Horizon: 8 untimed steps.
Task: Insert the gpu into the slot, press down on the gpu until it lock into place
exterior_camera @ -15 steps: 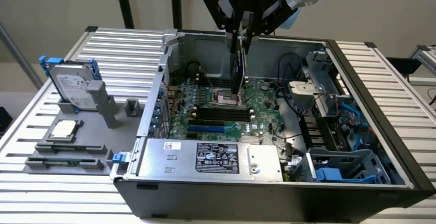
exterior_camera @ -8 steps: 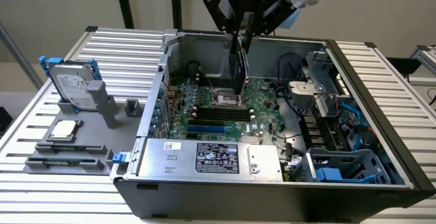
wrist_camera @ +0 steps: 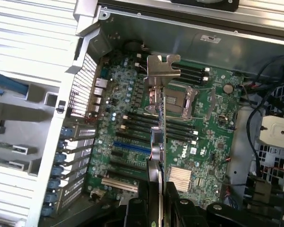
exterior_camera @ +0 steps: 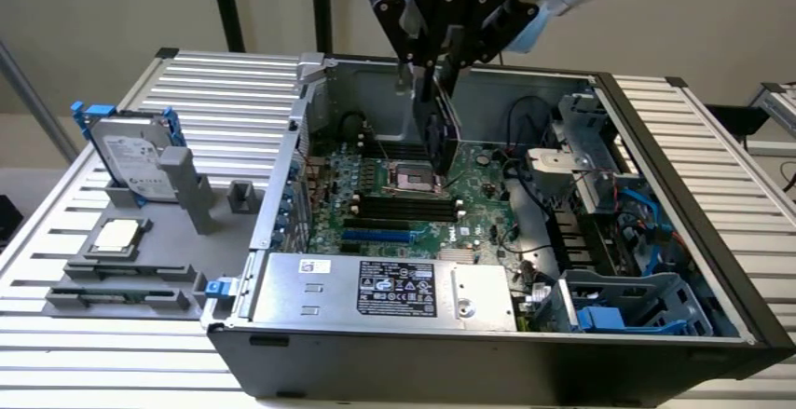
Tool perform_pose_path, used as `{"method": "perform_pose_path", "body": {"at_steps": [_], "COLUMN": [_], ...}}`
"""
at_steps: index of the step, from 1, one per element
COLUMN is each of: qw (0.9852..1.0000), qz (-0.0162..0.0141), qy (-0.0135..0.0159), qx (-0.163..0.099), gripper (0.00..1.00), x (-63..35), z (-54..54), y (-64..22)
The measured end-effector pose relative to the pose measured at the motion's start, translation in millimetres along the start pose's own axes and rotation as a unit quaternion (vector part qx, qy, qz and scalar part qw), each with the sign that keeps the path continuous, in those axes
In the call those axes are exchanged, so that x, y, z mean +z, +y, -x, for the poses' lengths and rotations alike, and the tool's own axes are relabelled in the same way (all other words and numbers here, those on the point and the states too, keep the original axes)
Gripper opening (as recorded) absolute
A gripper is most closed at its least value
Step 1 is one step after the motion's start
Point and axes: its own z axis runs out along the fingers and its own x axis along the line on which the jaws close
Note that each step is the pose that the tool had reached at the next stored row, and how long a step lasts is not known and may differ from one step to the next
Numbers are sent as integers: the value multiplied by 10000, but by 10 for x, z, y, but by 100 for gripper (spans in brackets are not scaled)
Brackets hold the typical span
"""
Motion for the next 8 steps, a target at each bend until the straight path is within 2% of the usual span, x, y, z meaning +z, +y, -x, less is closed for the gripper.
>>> {"method": "perform_pose_path", "body": {"at_steps": [4, 8], "qw": [9993, 9974], "qz": [-15, -30], "qy": [28, 56], "qx": [-361, -719], "gripper": [26, 26], "x": [14, 27], "z": [0, 1], "y": [-1, -2]}}
